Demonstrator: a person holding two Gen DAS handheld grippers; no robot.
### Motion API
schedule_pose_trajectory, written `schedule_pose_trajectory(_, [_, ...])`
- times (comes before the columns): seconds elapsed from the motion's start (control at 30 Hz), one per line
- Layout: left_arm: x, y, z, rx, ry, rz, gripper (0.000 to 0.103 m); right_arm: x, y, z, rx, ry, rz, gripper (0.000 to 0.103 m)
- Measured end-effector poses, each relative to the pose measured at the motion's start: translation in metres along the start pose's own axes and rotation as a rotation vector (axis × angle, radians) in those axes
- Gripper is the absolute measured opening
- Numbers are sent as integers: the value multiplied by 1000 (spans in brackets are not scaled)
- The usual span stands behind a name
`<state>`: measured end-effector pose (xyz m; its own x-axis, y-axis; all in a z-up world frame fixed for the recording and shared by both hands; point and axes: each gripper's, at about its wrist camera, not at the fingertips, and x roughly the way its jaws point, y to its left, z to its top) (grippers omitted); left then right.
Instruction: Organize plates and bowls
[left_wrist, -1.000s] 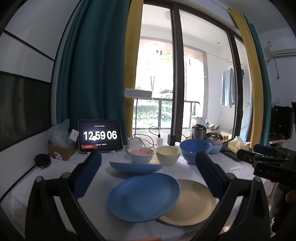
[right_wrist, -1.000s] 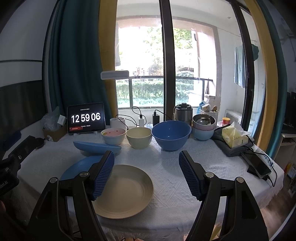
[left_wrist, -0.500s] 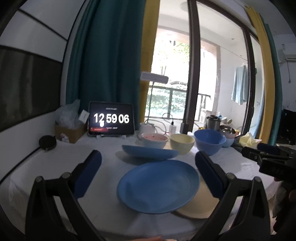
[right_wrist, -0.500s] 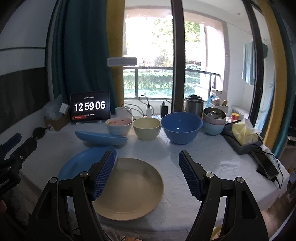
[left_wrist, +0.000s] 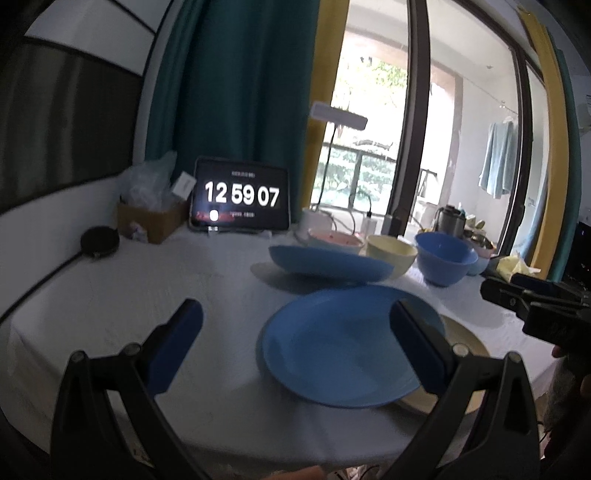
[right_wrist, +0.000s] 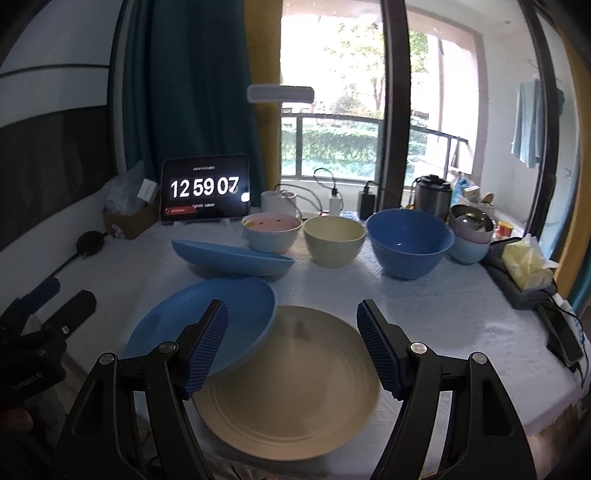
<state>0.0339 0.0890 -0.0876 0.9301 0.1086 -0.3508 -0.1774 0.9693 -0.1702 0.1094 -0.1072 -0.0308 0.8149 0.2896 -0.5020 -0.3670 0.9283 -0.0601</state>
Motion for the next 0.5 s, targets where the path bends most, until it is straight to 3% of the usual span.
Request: schedule_pose_trajectory(0.5, [56,9,-18,-65,166,-11,101,46,4,-12,16,76,40,75])
